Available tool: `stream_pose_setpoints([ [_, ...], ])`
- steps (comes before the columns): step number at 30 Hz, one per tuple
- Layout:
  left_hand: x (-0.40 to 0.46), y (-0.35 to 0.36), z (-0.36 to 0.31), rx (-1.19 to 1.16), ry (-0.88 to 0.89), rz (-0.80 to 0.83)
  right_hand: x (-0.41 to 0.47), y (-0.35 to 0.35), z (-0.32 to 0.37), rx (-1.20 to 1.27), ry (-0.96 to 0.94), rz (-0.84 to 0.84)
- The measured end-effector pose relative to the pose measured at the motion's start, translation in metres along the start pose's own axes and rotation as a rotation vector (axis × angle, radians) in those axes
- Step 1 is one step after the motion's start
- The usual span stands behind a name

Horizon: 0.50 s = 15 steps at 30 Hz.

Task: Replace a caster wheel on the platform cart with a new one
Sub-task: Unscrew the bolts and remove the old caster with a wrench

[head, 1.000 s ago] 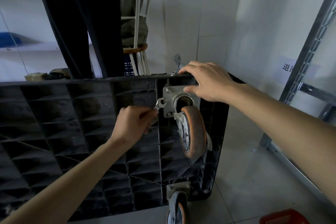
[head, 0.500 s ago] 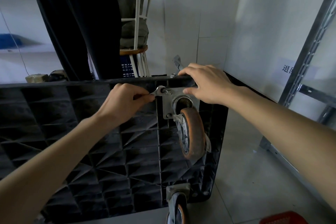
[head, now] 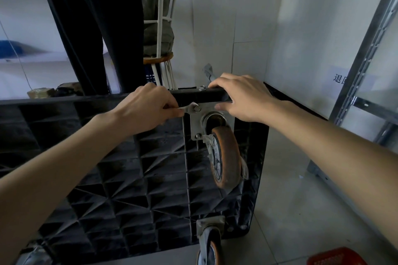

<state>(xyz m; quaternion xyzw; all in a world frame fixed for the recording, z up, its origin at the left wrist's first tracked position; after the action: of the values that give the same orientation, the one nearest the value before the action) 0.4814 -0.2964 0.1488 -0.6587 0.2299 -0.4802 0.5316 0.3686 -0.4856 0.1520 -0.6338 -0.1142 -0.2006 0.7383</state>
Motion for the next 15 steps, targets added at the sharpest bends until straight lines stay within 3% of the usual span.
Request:
stream_pose_setpoints([
  [4, -0.003, 0.01, -0.003, 0.033, -0.02, -0.064, 0.001, 0.001, -0.001, 0.014, 0.003, -0.004],
  [15, -0.034, 0.084, -0.037, -0.611, -0.375, -0.227, 0.0, 0.003, -0.003, 0.017, -0.011, -0.022],
])
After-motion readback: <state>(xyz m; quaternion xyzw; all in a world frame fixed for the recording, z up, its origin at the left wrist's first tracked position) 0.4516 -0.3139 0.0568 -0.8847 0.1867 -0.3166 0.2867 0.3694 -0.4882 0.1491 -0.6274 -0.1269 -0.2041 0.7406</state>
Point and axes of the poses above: each hand's wrist, its own x-axis towards the middle knuckle, its own y-axis out of the palm, z = x × y, the point moved 3 cm from there along x, towards the middle knuckle, and after that the axes turned 11 degrees about x, right-handed, at the moved point
